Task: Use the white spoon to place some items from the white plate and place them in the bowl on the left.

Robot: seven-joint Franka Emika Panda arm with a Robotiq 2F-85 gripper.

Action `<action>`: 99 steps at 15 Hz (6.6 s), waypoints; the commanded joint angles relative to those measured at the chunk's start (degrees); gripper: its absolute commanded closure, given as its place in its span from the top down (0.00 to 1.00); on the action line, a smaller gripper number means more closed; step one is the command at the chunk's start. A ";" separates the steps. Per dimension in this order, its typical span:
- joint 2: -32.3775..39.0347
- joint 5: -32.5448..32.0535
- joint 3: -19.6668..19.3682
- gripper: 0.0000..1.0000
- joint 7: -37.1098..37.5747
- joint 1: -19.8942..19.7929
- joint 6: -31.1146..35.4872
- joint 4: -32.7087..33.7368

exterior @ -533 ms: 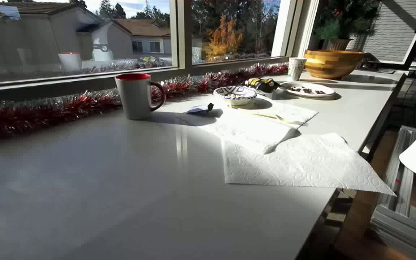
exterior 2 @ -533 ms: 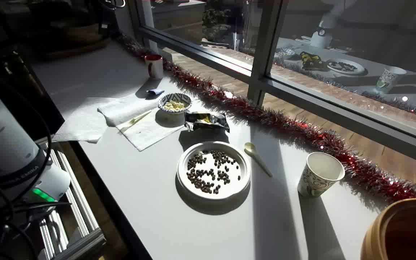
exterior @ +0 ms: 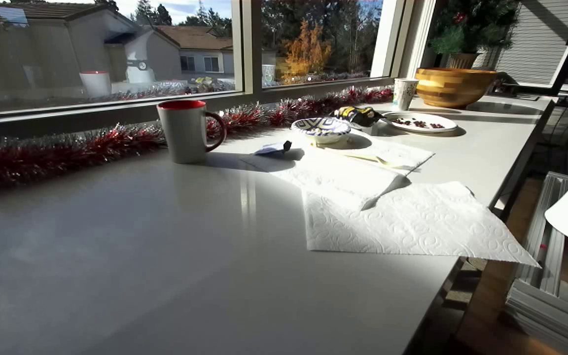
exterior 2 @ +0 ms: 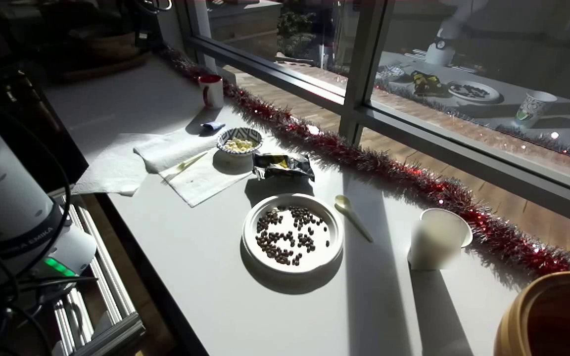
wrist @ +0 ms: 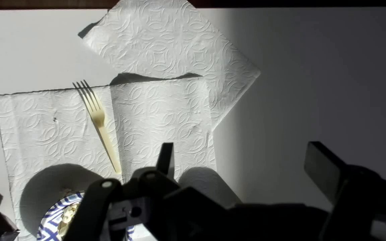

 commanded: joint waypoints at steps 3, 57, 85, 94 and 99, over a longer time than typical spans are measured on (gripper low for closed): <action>-0.19 -0.57 0.78 1.00 2.58 -1.46 4.47 -1.41; 48.72 4.74 -27.24 0.39 33.49 -29.42 48.15 19.89; 55.02 2.43 -28.74 0.00 36.13 -31.00 35.75 29.21; 37.08 -16.42 -36.19 0.03 33.83 -23.08 40.42 11.97; 29.72 -30.67 -36.50 0.03 31.45 -21.19 37.46 2.63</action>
